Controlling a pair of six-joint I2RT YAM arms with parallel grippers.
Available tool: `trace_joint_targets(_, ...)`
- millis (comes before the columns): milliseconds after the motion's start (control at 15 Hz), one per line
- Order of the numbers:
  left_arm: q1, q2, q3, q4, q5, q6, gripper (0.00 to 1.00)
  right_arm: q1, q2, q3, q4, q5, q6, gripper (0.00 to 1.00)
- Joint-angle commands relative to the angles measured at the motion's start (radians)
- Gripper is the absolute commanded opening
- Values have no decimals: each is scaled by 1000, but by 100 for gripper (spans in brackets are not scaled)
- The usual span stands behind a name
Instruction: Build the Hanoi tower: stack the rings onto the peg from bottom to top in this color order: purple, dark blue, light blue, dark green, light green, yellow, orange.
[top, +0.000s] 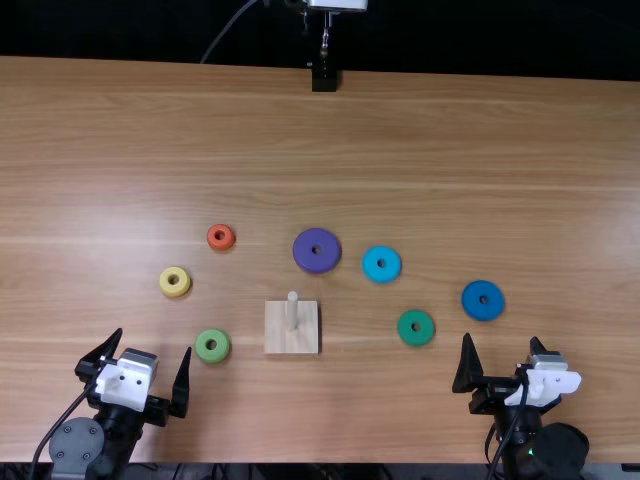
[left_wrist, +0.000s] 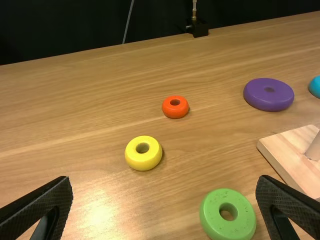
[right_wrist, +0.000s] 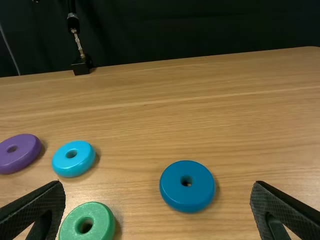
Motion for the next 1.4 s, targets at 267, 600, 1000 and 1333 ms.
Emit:
trace_joint_targets(267, 6, -12, -105, -76, 11, 15, 100, -7, -10, -76, -41, -7, -3, 100)
trace_joint_targets(600, 6, -12, -105, -76, 11, 15, 100, -9, -10, -68, -28, -1, 3, 100)
trace_joint_targets(1000, 6, -12, -105, -76, 11, 15, 100, -9, 346, 426, -39, 24, -5, 100)
trace_joint_targets(1333, 6, -12, -105, -76, 11, 15, 100, 116, 716, 779, -55, 34, -42, 100)
